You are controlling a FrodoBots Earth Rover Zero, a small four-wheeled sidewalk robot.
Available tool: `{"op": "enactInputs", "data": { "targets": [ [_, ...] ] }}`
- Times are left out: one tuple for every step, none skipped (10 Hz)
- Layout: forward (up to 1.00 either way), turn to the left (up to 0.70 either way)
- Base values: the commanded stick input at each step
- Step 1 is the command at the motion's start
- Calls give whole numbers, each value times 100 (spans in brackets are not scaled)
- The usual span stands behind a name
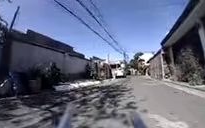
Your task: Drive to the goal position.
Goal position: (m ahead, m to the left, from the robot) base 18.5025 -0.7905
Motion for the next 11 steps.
{"op": "enactInputs", "data": {
  "targets": [
    [100, -40],
    [100, -15],
    [100, 14],
    [100, 13],
    [100, 3],
    [100, 0],
    [100, 0],
    [100, 0],
    [100, 0],
    [100, 0],
    [100, 0]
  ]
}}
